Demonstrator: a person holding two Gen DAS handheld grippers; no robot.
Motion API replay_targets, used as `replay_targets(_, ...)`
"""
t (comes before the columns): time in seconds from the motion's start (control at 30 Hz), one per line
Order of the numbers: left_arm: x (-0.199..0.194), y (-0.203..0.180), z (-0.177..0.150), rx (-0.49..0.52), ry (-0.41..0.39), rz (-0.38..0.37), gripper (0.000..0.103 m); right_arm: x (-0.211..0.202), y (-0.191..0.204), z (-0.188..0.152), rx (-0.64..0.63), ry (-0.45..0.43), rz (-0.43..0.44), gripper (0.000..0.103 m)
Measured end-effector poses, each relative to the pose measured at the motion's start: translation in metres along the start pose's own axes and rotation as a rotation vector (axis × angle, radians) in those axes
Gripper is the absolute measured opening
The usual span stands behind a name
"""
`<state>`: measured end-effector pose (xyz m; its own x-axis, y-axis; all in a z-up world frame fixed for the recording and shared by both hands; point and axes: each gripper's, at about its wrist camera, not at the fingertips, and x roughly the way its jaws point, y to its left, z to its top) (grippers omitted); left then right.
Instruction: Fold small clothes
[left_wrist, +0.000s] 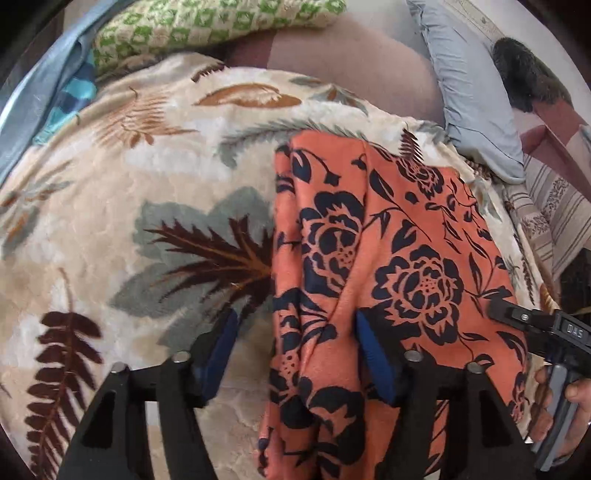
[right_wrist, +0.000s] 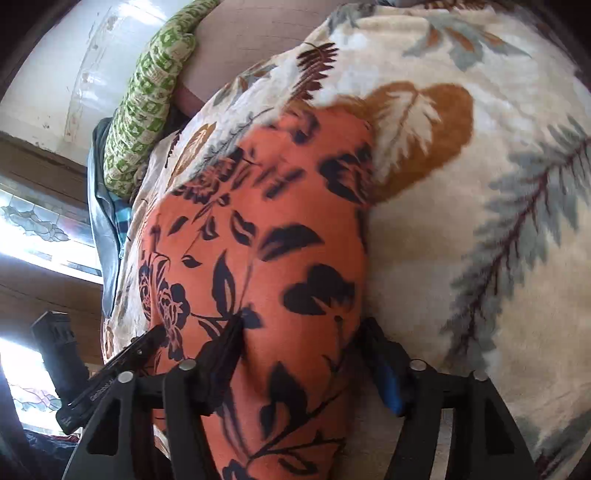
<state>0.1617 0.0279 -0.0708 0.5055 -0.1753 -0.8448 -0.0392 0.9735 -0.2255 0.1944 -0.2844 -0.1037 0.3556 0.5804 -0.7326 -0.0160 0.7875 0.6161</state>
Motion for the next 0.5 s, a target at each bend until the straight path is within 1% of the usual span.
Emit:
replay_targets(0.03, -0.007, 0.001, 0.002, 0.002, -0.007, 0.027, 0.077, -0.009, 0.006, -0.001, -0.026, -0.031, -0.024, 0.069)
replay_targets(0.1, -0.023, 0.002, 0.006, 0.017, -0.024, 0.034, 0.077, -0.031, 0.024, 0.0, -0.089, -0.101, -0.06, 0.069)
replay_targets(0.2, -0.053, -0.002, 0.002, 0.037, -0.085, 0.098, 0.077, -0.059, 0.062, -0.005, -0.178, -0.174, -0.008, 0.069)
replay_targets(0.27, -0.062, -0.006, -0.004, 0.048, -0.085, 0.114, 0.077, -0.07, 0.081, -0.018, -0.215, -0.196, 0.03, 0.069)
replay_targets(0.33, -0.065, -0.011, -0.009, 0.057, -0.083, 0.128, 0.077, -0.064, 0.086, -0.032, -0.218, -0.174, 0.039, 0.073)
replay_targets(0.37, -0.067, -0.012, -0.014, 0.06, -0.084, 0.131, 0.077, -0.054, 0.086, -0.04, -0.222, -0.146, 0.018, 0.075)
replay_targets(0.43, -0.062, -0.014, -0.023, 0.059, -0.067, 0.133, 0.079, -0.019, 0.074, -0.052, -0.207, -0.048, -0.055, 0.076)
replay_targets(0.47, -0.055, -0.015, -0.028, 0.063, -0.039, 0.137, 0.08, -0.01, 0.067, -0.054, -0.211, -0.044, -0.069, 0.077)
replay_targets(0.5, -0.046, -0.016, -0.033, 0.071, 0.005, 0.139, 0.08, -0.013, 0.069, -0.056, -0.236, -0.082, -0.074, 0.076)
